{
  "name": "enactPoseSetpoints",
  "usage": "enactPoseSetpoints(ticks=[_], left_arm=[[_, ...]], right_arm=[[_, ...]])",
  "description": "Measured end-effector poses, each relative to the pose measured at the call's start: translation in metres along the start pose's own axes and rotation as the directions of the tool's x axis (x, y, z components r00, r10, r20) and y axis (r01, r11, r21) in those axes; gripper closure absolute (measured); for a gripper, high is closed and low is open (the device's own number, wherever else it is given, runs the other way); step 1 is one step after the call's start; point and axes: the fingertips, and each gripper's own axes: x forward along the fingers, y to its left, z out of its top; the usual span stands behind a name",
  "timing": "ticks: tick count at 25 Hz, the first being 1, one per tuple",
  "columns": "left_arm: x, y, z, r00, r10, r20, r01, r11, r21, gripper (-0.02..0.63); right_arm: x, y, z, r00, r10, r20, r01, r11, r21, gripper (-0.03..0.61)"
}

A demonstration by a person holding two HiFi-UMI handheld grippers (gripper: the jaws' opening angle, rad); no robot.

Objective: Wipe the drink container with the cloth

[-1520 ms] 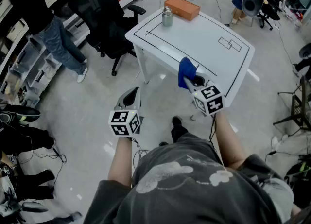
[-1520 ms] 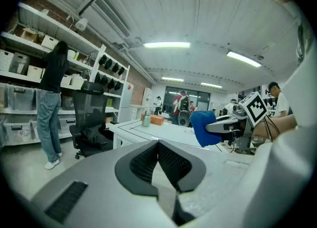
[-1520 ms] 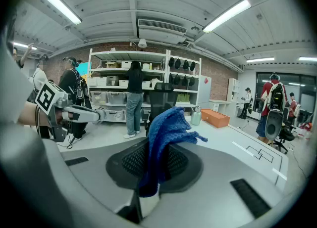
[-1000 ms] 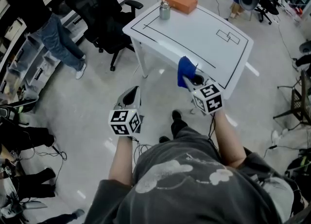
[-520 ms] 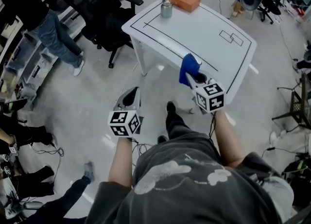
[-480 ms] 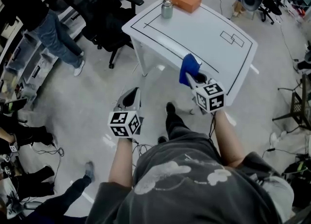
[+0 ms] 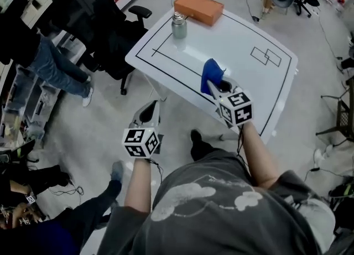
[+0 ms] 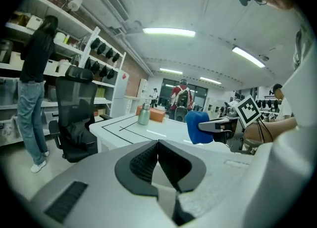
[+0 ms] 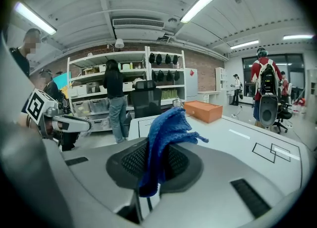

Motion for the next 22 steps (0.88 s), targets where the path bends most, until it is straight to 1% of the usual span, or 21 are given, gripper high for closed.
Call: enactPoseSetpoints(ticks=[5,9,16,22], left_arm=[[0.070,0.000,0.026,0.999,-0.048,-0.017,0.048,0.999,0.025,0.611],[0.108,0.001,0.037,0.997,-0.071,-0.027,0.072,0.997,0.038,0.611],[0.143,0.010,0.050,0.997,-0.069,-0.034,0.071,0.996,0.049,0.611],[0.158,0.023,0.061,0.995,-0.093,-0.032,0.094,0.993,0.064,0.611]], right_arm=[[0.029,-0.046,0.005,1.000,-0.011,-0.021,0.011,1.000,0.021,0.537],[0.048,-0.076,0.007,0.999,-0.024,-0.028,0.025,0.999,0.048,0.537],[0.074,-0.101,0.012,1.000,-0.014,-0.027,0.016,0.998,0.058,0.537],[0.093,-0.104,0.020,0.999,-0.017,-0.036,0.019,0.998,0.061,0.537]])
